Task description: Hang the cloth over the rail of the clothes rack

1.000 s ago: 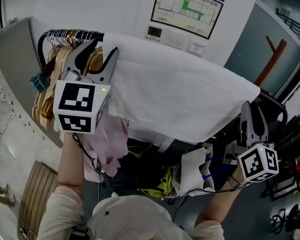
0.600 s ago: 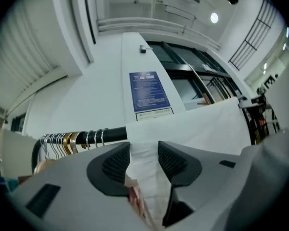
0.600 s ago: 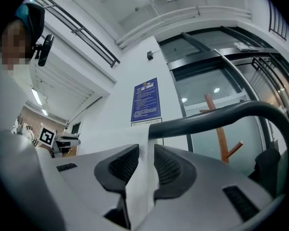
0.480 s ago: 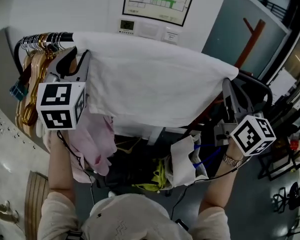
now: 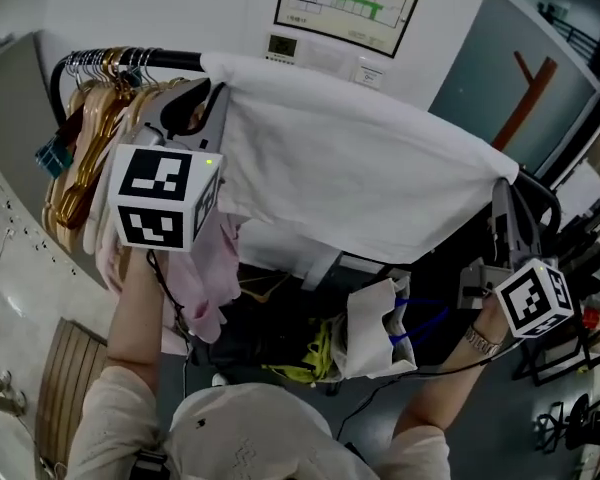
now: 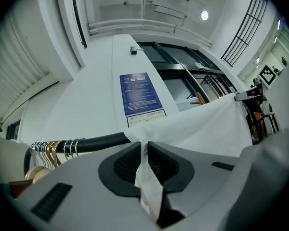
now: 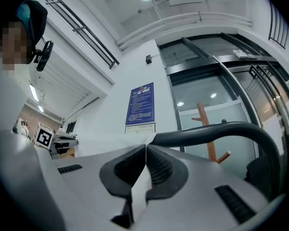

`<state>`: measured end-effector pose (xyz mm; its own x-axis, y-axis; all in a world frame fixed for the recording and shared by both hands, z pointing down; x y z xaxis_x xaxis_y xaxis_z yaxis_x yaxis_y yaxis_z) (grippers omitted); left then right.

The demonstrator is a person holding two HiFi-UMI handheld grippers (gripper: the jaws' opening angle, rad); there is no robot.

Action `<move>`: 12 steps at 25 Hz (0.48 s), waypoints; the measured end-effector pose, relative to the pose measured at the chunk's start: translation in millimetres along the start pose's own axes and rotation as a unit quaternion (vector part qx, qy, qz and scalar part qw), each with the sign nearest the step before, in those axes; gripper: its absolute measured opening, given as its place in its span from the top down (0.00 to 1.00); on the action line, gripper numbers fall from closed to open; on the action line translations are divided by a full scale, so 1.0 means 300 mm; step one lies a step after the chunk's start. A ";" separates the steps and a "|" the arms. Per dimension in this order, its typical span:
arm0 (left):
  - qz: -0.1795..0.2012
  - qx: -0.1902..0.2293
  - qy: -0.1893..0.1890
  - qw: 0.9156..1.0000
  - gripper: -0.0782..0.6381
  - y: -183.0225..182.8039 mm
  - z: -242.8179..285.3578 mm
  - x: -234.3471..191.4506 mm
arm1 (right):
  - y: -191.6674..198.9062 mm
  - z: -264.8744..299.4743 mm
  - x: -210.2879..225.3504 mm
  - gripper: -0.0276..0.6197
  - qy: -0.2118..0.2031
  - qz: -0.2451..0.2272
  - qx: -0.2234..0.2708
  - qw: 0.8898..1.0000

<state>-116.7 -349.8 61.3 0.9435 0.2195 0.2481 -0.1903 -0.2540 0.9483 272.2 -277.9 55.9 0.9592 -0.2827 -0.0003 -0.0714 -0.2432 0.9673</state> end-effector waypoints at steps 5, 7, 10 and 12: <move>0.015 0.007 0.016 1.000 0.81 -0.014 0.003 0.062 | -0.015 -0.025 0.051 0.93 0.015 -0.006 0.011 1.000; 0.029 0.011 0.011 0.999 0.81 -0.018 0.004 0.076 | -0.012 -0.032 0.064 0.93 0.021 -0.012 0.024 0.999; 0.028 0.017 -0.015 0.999 0.80 -0.015 -0.005 0.072 | 0.010 -0.035 0.082 0.91 0.035 -0.014 0.039 0.999; 0.023 0.021 -0.038 0.999 0.73 -0.014 -0.012 0.059 | 0.018 -0.037 0.086 0.81 0.044 -0.017 0.038 0.998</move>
<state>-100.2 -341.6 62.4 0.9522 0.1344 0.2745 -0.2247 -0.3012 0.9267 299.5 -276.1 63.9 0.9815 -0.1912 -0.0077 -0.0554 -0.3225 0.9450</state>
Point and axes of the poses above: the fingertips, and each gripper's own axes: z forward along the fingers, x to its right, y out of its underside, the point moved 2 cm from there along -z, backward along the fingers, and after that the axes turned 2 degrees about -z, right-handed, at the moved point
